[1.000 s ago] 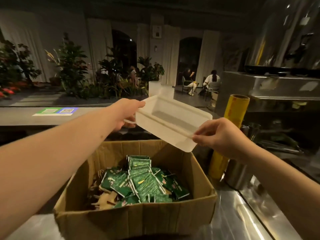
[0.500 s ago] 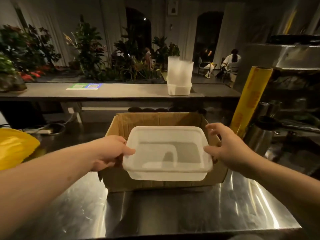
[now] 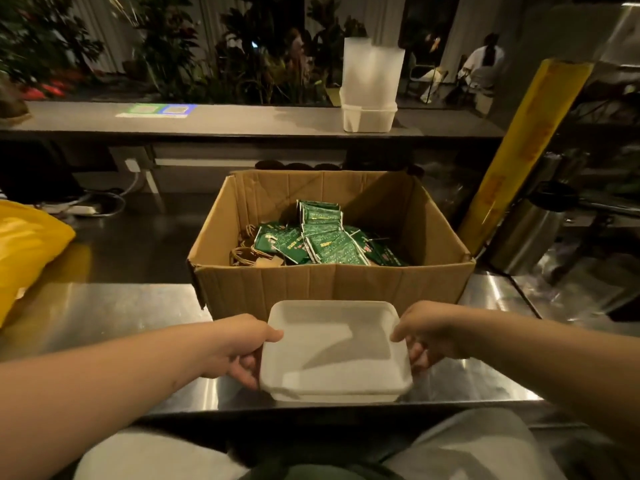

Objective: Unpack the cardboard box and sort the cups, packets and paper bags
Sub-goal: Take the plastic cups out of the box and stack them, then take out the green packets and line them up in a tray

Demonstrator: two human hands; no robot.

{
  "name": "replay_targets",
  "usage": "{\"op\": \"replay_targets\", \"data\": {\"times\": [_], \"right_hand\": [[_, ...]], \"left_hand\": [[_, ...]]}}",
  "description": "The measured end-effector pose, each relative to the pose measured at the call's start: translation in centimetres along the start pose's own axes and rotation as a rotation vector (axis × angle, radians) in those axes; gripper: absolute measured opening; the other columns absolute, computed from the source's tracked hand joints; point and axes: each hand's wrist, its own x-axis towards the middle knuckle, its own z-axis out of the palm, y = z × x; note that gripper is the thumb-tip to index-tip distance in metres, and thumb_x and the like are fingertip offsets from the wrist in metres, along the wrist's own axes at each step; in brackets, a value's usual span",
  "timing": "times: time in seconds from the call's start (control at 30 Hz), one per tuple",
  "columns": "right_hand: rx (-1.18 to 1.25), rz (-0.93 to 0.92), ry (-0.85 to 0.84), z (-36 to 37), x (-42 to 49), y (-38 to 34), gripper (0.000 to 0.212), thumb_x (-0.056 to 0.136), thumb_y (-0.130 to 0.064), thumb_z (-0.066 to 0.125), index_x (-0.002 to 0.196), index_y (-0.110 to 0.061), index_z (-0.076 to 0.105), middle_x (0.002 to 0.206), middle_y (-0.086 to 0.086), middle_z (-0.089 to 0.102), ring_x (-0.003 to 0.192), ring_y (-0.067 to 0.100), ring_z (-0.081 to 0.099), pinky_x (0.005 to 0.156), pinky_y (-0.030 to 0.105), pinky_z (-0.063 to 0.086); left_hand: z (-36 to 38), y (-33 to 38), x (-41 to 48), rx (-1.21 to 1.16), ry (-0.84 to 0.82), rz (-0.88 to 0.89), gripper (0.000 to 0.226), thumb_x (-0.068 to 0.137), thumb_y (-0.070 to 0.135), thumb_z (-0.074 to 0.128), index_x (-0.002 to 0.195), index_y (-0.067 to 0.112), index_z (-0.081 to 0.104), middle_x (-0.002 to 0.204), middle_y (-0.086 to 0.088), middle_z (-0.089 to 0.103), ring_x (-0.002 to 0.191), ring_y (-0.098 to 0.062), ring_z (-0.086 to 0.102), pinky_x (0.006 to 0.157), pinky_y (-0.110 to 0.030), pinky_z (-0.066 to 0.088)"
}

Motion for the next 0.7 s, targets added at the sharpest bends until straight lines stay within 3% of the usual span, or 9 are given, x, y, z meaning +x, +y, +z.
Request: {"op": "replay_targets", "data": {"times": [0.1,0.17,0.33,0.47,0.57,0.63,0.7], "right_hand": [[-0.017,0.031,-0.026,1.2,2.6,0.5,0.05,0.097,-0.012,0.065,0.14,0.003,0.044,0.113,0.025,0.064,0.085,0.033,0.072,0.083,0.05,0.063],[0.002,0.038,-0.044,1.9,3.9,0.7,0.055,0.097,-0.013,0.066,0.144,-0.001,0.04,0.113,0.022,0.06,0.08,0.03,0.069,0.081,0.047,0.063],[0.012,0.071,-0.055,2.7,6.1,0.9,0.051,0.096,-0.018,0.066,0.141,-0.004,0.045,0.12,0.021,0.061,0.111,0.037,0.069,0.093,0.046,0.059],[0.022,0.089,-0.095,2.6,6.8,0.7,0.056,0.098,-0.017,0.066,0.147,-0.004,0.042,0.123,0.017,0.059,0.108,0.036,0.067,0.093,0.047,0.059],[0.074,0.093,-0.12,2.2,7.2,0.9,0.055,0.099,-0.014,0.065,0.148,-0.002,0.043,0.14,0.02,0.055,0.111,0.035,0.064,0.094,0.048,0.057],[0.023,0.09,-0.141,1.7,7.1,0.8,0.061,0.097,-0.017,0.068,0.15,-0.003,0.041,0.148,0.02,0.05,0.121,0.038,0.061,0.096,0.05,0.057],[-0.149,0.055,-0.164,0.9,6.1,-0.3,0.065,0.096,-0.025,0.07,0.15,-0.005,0.041,0.149,0.019,0.05,0.123,0.038,0.061,0.09,0.048,0.06]], "left_hand": [[0.7,-0.6,2.1,-0.032,-0.048,-0.063,0.051,0.101,0.037,0.061,0.143,0.011,0.047,0.123,-0.021,0.065,0.104,-0.038,0.07,0.073,-0.052,0.064],[0.8,-0.8,3.3,-0.04,-0.093,-0.099,0.056,0.102,0.042,0.057,0.145,0.01,0.046,0.129,-0.023,0.064,0.109,-0.04,0.069,0.083,-0.054,0.061],[0.4,-0.9,6.3,-0.033,-0.146,-0.168,0.065,0.099,0.051,0.056,0.147,0.009,0.045,0.137,-0.025,0.06,0.12,-0.041,0.063,0.099,-0.057,0.053],[0.3,-0.7,6.6,-0.031,-0.201,-0.195,0.06,0.103,0.048,0.051,0.148,0.008,0.044,0.14,-0.025,0.057,0.127,-0.043,0.057,0.106,-0.058,0.047],[0.1,-1.0,7.2,0.001,-0.225,-0.206,0.065,0.104,0.05,0.048,0.153,0.008,0.039,0.149,-0.024,0.049,0.136,-0.042,0.049,0.112,-0.059,0.041],[0.0,-0.7,7.3,0.07,-0.215,-0.191,0.07,0.103,0.053,0.047,0.157,0.01,0.033,0.156,-0.024,0.042,0.142,-0.042,0.042,0.113,-0.059,0.039],[-0.3,0.7,6.2,0.161,-0.181,-0.127,0.072,0.102,0.054,0.05,0.156,0.01,0.033,0.154,-0.023,0.044,0.139,-0.04,0.048,0.105,-0.054,0.048]]}}
